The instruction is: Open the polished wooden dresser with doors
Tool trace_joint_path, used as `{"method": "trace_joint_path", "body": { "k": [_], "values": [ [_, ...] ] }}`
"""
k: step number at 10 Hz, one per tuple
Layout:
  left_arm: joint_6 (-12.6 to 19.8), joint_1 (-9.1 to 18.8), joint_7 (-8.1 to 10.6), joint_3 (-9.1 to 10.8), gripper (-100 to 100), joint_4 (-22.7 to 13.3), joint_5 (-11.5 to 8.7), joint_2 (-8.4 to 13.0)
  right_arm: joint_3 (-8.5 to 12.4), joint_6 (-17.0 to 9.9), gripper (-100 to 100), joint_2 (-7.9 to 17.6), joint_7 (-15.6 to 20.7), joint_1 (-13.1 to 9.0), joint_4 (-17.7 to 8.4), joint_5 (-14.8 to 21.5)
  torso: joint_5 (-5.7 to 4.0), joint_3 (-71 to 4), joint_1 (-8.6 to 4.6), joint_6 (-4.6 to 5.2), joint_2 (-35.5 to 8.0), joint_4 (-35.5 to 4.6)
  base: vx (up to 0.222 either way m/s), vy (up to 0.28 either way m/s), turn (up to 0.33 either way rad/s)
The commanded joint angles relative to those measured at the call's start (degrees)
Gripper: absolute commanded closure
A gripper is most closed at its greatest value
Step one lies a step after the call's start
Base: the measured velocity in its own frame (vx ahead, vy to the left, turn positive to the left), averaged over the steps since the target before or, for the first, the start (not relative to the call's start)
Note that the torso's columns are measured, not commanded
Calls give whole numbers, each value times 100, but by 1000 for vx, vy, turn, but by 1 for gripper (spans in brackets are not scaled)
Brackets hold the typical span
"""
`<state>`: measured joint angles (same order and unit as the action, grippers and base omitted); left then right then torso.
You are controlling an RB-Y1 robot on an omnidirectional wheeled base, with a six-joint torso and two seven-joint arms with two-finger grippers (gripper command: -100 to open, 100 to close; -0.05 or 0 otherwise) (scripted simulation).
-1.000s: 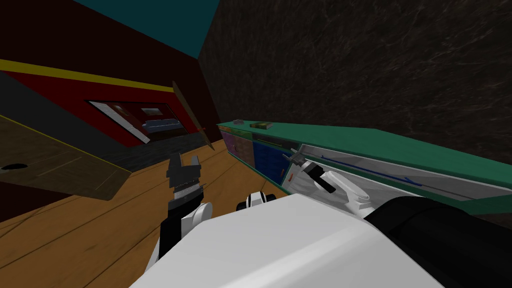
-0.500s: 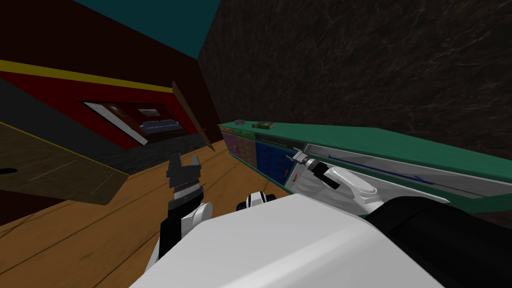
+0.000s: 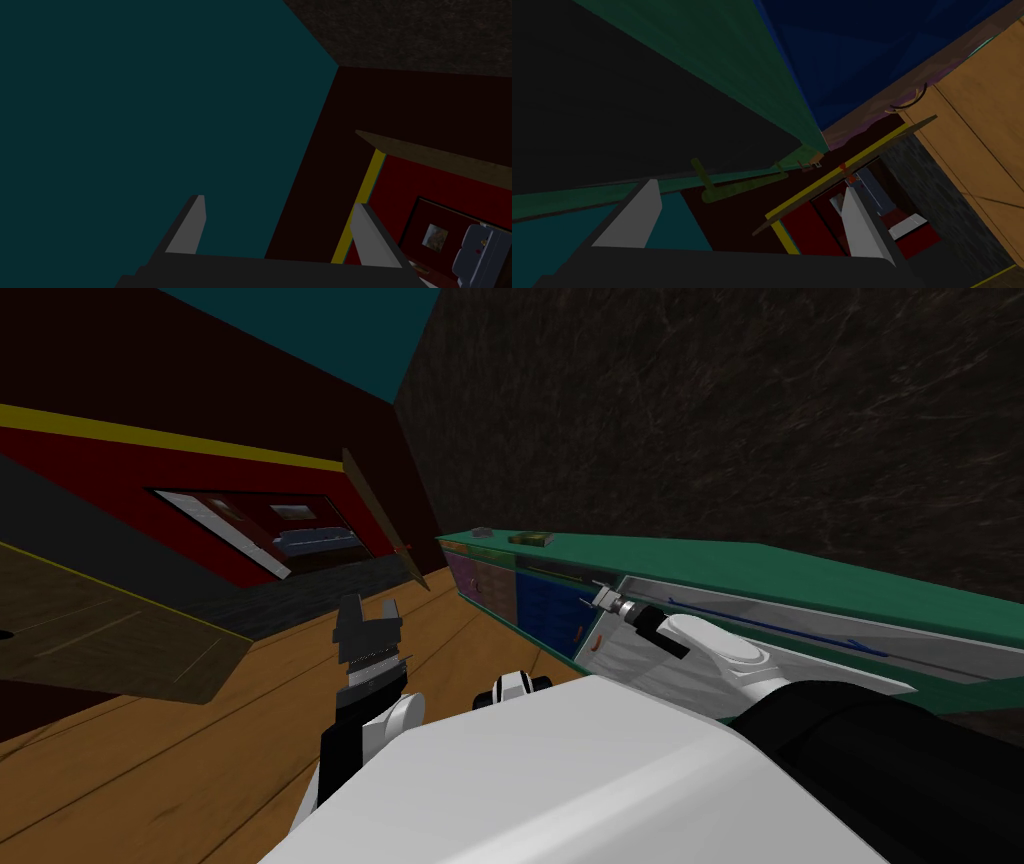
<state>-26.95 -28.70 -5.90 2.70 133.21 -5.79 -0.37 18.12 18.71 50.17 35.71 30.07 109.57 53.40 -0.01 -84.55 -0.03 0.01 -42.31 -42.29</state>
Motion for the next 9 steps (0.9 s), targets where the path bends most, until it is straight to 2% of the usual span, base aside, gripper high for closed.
{"method": "trace_joint_path", "body": {
  "k": [1,4,7,9],
  "values": [
    [0,0,0,0,0,0,0,0,131,-67,-100,475,352,27,-185,433,4,-6,14,-2,10,3,41,123,-30],
    [0,0,0,0,0,0,0,0,274,-97,-100,910,683,51,-366,834,1,-3,1,-1,4,2,43,115,-27],
    [0,0,0,0,0,0,0,0,384,-117,-100,1225,937,74,-485,1143,-2,4,-5,0,-5,-1,17,81,-20],
    [0,0,0,0,0,0,0,0,360,-142,-100,1182,866,92,-432,1090,-3,-1,-10,-1,1,1,5,21,-2]
  ]
}}
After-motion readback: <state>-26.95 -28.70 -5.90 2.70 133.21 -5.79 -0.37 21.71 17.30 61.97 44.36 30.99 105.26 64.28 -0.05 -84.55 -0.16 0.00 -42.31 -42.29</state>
